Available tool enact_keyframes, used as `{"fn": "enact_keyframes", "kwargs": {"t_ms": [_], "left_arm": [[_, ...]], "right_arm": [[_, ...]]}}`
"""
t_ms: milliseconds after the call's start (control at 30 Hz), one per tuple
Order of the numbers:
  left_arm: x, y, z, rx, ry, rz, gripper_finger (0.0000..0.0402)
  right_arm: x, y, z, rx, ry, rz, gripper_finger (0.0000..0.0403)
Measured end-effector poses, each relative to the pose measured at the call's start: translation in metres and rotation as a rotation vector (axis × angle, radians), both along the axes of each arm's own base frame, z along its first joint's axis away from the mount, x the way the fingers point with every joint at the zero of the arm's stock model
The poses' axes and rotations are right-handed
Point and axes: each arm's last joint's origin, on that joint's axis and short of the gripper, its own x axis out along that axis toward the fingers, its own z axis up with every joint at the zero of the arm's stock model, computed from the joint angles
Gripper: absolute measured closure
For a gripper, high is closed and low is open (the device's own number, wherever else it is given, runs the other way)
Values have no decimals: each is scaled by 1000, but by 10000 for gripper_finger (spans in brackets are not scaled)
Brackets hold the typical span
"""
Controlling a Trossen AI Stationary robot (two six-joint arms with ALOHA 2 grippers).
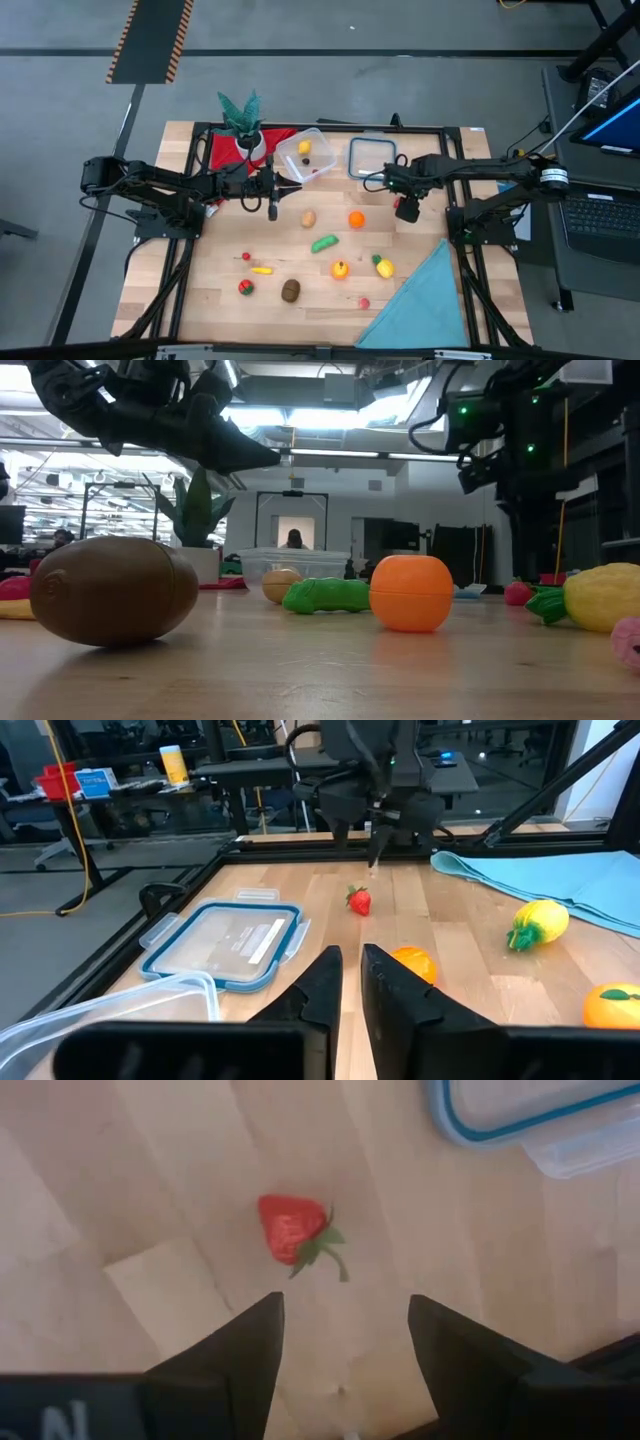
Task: Pick and placing Produce into tupperware
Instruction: Put the strawberry into the transparent bin
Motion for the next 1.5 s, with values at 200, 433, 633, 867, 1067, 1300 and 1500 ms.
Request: {"fn": "enact_keyframes", "kwargs": {"t_ms": [200, 433, 633, 867, 1067, 1300, 1500], "left_arm": [[0, 0, 0, -2, 2, 0, 354], [0, 0, 0, -2, 3, 0, 346], [0, 0, 0, -2, 4, 0, 349], [0, 0, 0, -3, 3, 0, 367], [0, 0, 0, -4, 3, 0, 381], [0, 0, 0, -4, 3, 0, 395], [0, 0, 0, -4, 3, 0, 400]], "right_arm": [[-7, -9, -15, 13, 4, -1, 186], [-9, -13, -19, 45, -4, 28, 186], [-7, -14, -23, 53, 25, 69, 186], [3, -17, -41, 67, 74, 124, 186], [6, -19, -50, 77, 116, 145, 186], [10, -21, -55, 56, 117, 172, 186], [15, -23, -55, 31, 84, 216, 186]]}}
